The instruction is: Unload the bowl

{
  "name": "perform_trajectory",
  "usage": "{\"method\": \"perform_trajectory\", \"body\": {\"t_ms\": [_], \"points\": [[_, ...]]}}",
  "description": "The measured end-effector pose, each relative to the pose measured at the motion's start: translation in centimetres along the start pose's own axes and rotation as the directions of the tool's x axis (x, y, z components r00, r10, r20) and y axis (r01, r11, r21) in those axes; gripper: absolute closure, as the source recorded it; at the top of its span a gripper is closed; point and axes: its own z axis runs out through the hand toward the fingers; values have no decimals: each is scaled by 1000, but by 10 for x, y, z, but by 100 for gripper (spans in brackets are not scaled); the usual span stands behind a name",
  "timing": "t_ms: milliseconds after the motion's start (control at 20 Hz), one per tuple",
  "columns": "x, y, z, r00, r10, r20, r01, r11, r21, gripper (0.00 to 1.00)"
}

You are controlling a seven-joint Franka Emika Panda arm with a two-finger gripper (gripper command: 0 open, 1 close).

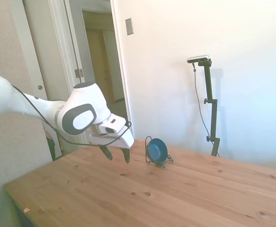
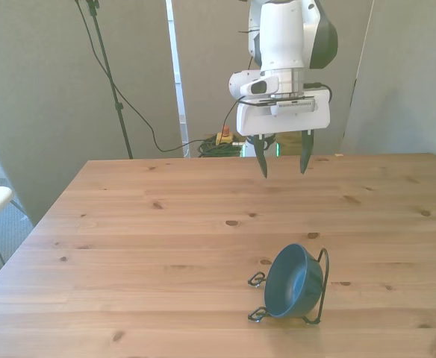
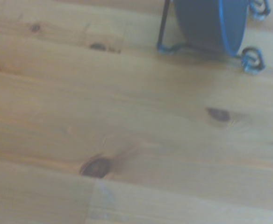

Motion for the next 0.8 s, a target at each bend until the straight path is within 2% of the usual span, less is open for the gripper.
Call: {"method": "perform_trajectory", "body": {"t_ms": [300,600,800], "points": [[52,-8,-3,992,-94,-87,98,994,46,0],[103,-18,26,984,-153,-95,163,981,110,0],[128,-28,41,973,-208,-96,221,963,156,0]]}}
